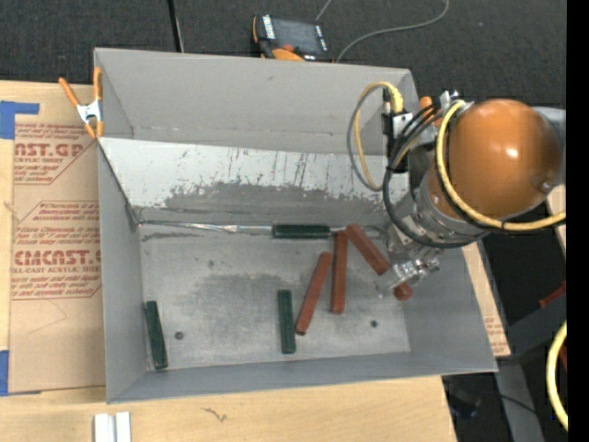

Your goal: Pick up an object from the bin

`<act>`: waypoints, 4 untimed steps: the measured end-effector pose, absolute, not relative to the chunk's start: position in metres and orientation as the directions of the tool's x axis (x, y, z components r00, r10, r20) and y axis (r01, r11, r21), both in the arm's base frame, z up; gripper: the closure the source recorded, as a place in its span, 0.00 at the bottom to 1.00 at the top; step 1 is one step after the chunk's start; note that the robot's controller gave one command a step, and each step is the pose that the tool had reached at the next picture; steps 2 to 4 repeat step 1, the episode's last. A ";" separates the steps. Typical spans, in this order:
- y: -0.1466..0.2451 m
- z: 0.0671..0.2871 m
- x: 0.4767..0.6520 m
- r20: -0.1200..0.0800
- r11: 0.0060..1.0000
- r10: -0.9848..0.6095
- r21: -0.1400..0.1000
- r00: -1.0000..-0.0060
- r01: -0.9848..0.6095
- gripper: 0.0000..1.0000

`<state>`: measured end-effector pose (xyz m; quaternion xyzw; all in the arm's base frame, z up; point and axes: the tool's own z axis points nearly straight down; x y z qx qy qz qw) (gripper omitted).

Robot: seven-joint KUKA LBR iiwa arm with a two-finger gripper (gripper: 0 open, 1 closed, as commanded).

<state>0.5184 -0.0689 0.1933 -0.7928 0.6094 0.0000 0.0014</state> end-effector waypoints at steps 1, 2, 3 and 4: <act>-0.071 0.244 0.516 -0.001 -0.252 -0.968 -0.004 0.252 -0.968 1.00; -0.071 0.244 0.516 -0.001 -0.252 -0.968 -0.004 0.252 -0.968 1.00; -0.071 0.244 0.516 -0.001 -0.252 -0.968 -0.004 0.252 -0.968 1.00; -0.071 0.244 0.516 -0.001 -0.252 -0.968 -0.004 0.252 -0.968 1.00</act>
Offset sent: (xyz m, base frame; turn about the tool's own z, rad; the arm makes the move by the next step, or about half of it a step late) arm -0.0032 -0.0033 0.0482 0.0028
